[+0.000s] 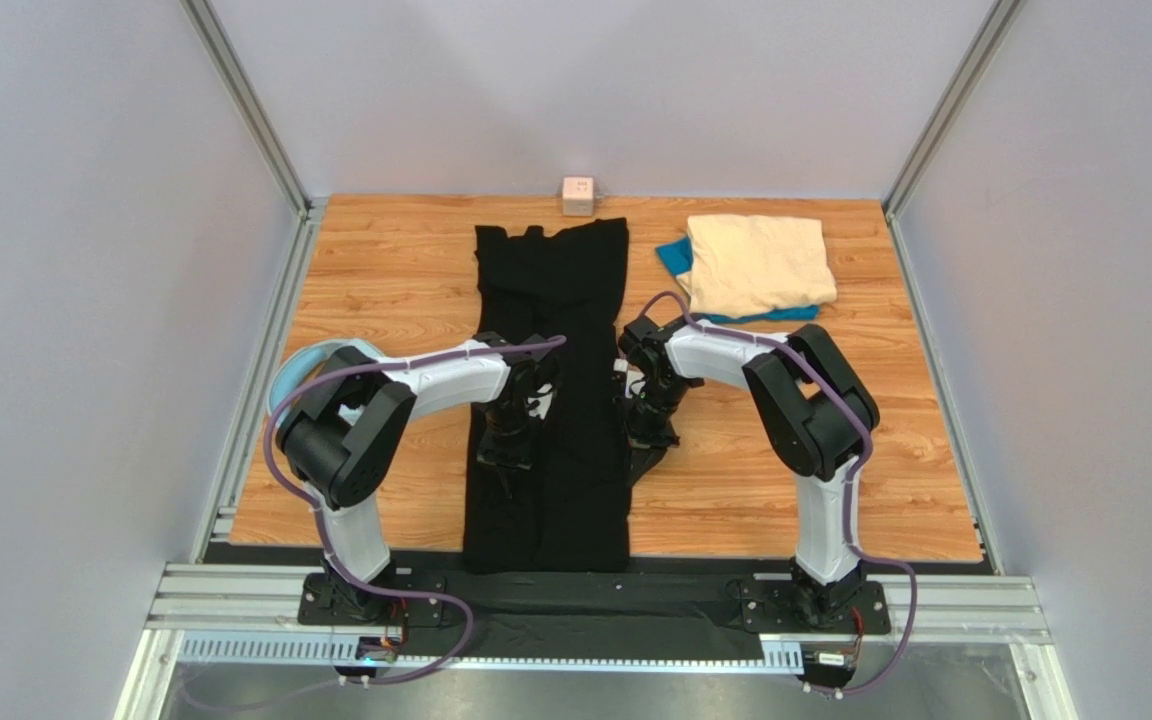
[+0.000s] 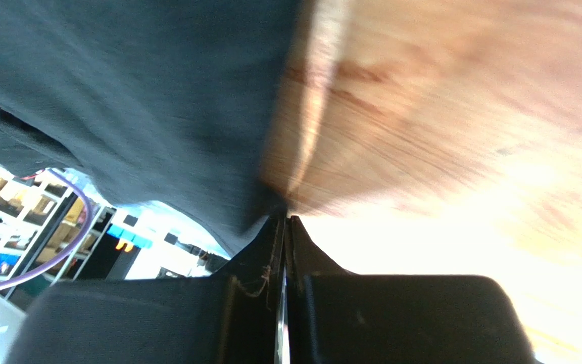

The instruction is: Fold and stack the t-shirts

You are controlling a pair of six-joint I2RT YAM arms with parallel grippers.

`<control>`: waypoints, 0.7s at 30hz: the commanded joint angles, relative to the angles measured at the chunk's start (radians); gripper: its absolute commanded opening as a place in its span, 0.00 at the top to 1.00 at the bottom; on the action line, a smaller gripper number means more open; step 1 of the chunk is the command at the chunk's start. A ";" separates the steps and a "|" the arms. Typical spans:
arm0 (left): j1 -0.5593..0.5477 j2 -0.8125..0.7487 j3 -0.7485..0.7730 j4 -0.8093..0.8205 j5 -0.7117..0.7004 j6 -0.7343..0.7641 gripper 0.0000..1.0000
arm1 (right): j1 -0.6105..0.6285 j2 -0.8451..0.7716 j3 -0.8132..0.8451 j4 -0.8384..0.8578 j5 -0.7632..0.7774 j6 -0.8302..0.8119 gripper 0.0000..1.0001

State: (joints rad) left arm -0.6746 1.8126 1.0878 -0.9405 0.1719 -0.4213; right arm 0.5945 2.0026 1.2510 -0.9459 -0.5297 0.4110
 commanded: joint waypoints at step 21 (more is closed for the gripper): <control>0.211 -0.487 -0.178 -0.043 -0.012 -0.089 0.59 | -0.039 -0.321 -0.186 -0.033 0.028 -0.110 0.62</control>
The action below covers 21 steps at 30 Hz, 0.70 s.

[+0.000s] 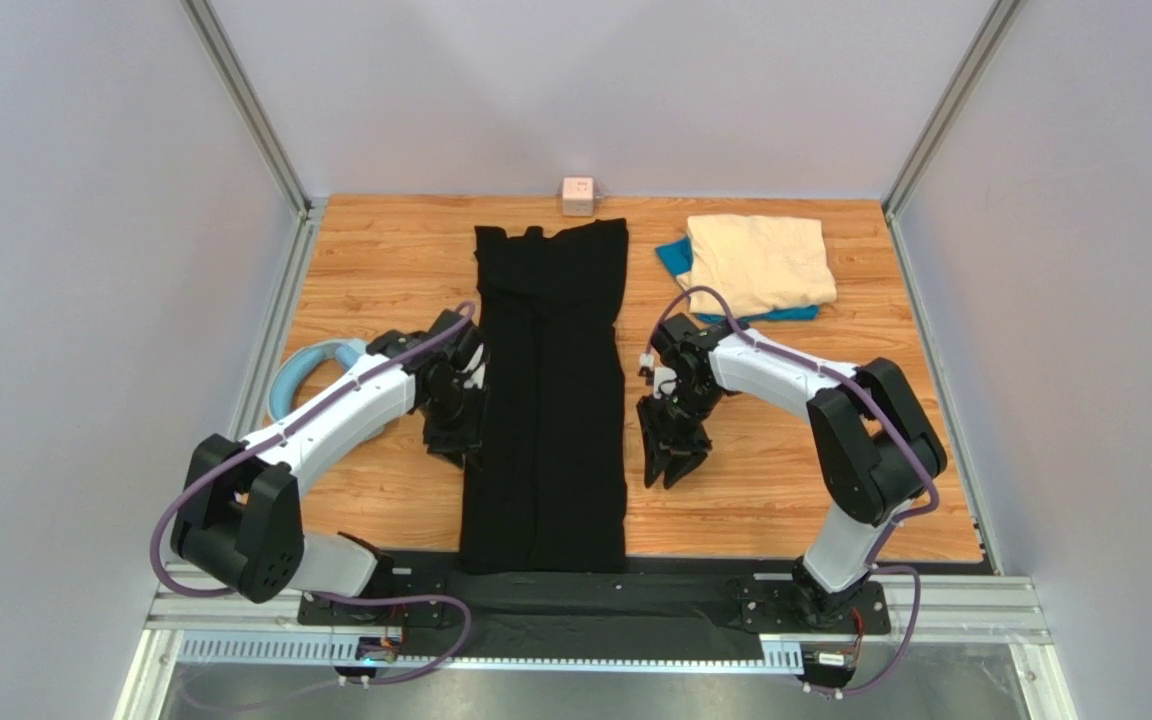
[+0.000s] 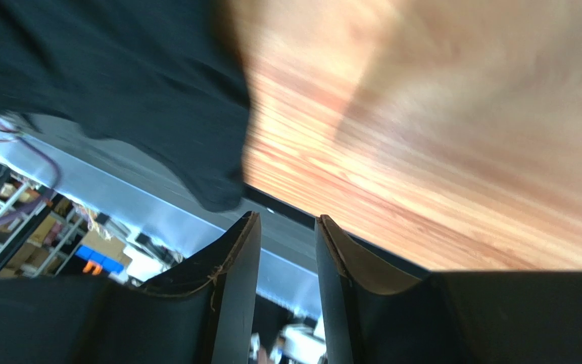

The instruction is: Fold and stack the t-shirts

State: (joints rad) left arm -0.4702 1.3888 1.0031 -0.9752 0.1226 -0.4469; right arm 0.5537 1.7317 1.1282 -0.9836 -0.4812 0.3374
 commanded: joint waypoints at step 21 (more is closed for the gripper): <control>0.064 0.012 -0.244 -0.115 0.204 -0.127 0.55 | 0.141 -0.058 -0.223 0.131 -0.177 0.051 0.50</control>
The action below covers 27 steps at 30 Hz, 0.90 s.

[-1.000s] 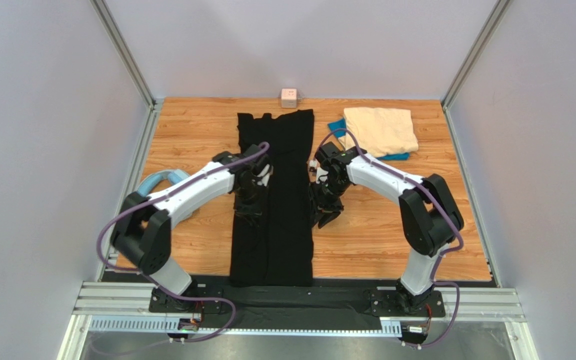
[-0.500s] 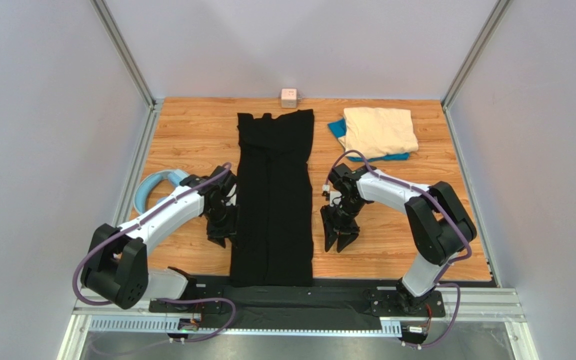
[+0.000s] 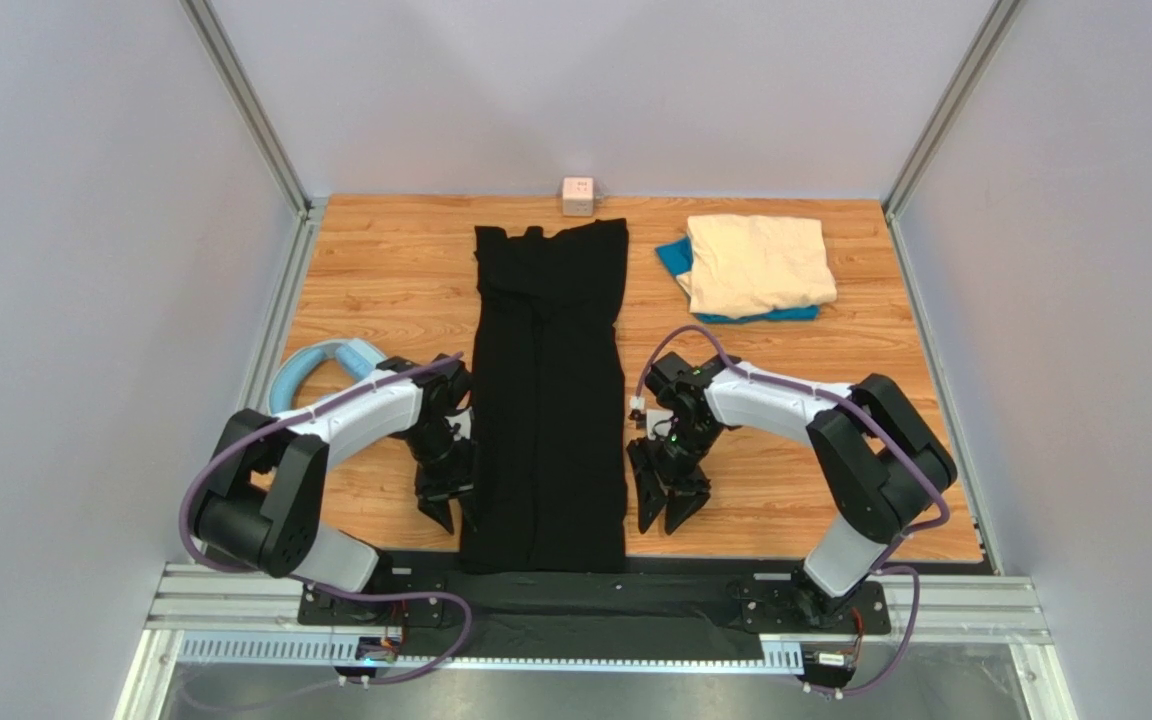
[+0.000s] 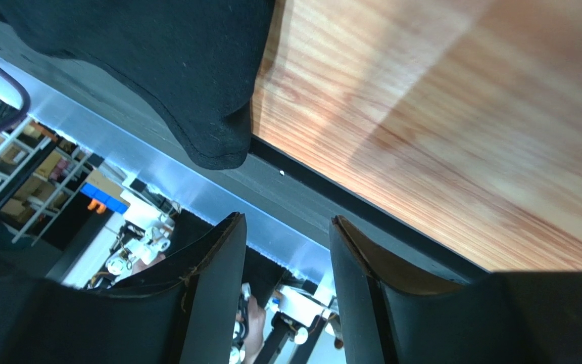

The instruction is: Fold and stack the t-shirts

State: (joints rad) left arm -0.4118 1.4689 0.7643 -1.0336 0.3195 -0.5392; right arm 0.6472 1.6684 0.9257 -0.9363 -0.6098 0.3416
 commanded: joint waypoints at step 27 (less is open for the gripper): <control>0.004 0.018 -0.016 0.004 0.012 -0.085 0.58 | 0.212 0.163 0.091 0.174 0.002 0.131 0.44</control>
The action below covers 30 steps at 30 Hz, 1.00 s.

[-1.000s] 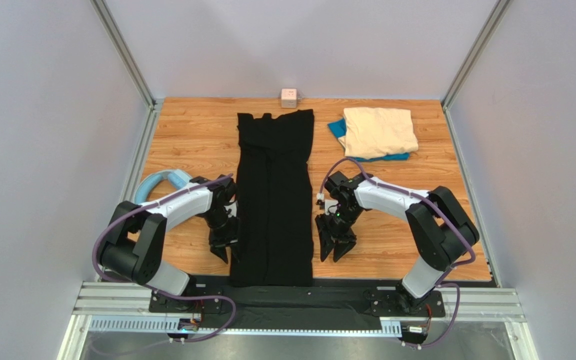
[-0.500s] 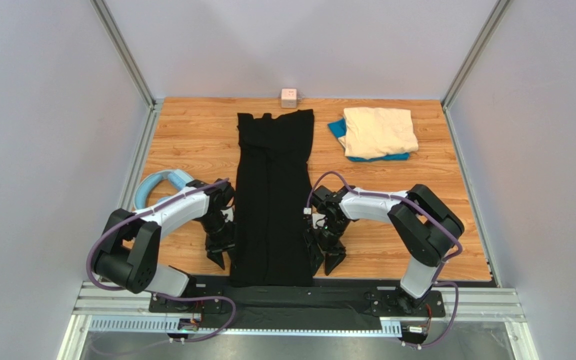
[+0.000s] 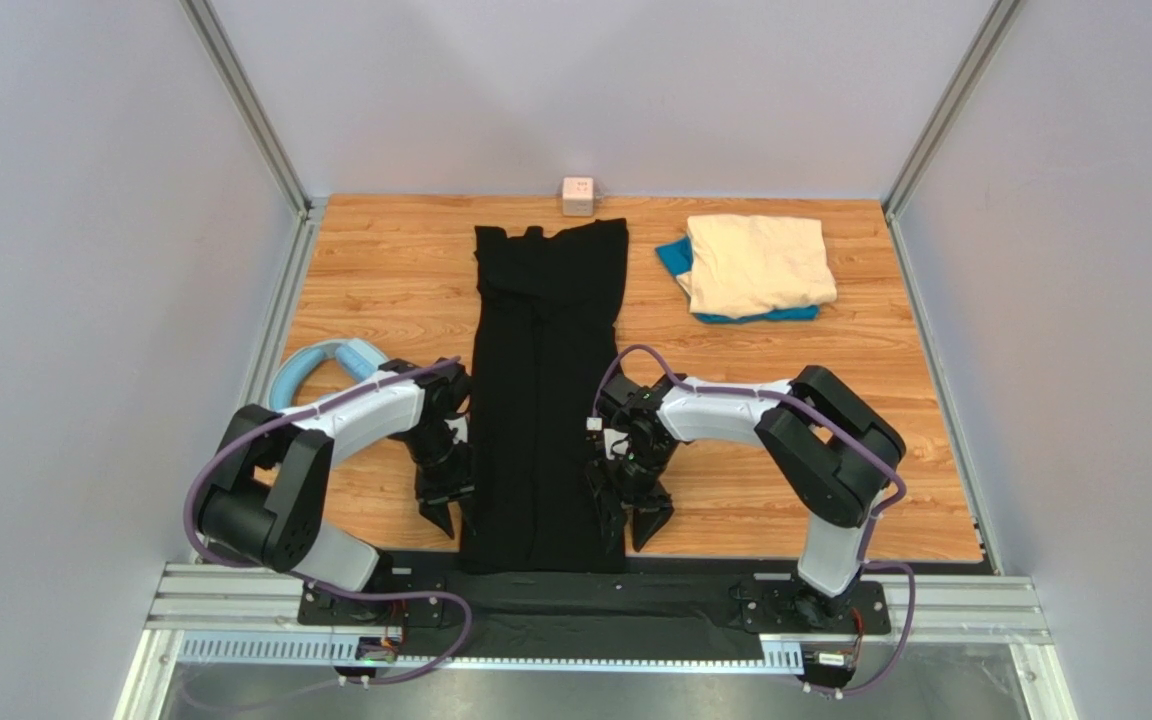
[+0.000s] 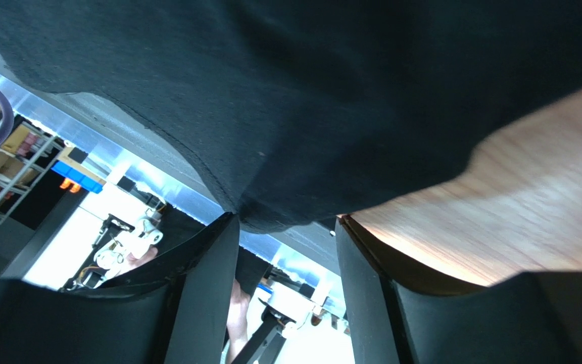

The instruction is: Fold and stack the t-shirts

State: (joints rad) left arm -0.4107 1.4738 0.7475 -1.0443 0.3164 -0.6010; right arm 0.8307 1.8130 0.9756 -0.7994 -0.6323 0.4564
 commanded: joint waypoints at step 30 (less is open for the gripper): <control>-0.034 0.063 -0.033 0.066 -0.020 -0.092 1.00 | 0.059 0.146 0.049 0.101 0.063 0.005 0.95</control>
State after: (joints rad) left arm -0.4389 1.5585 0.7181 -0.9775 0.3016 -0.6800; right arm 0.8864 1.9007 1.0336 -0.7536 -0.6613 0.4580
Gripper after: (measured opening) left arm 0.022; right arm 0.199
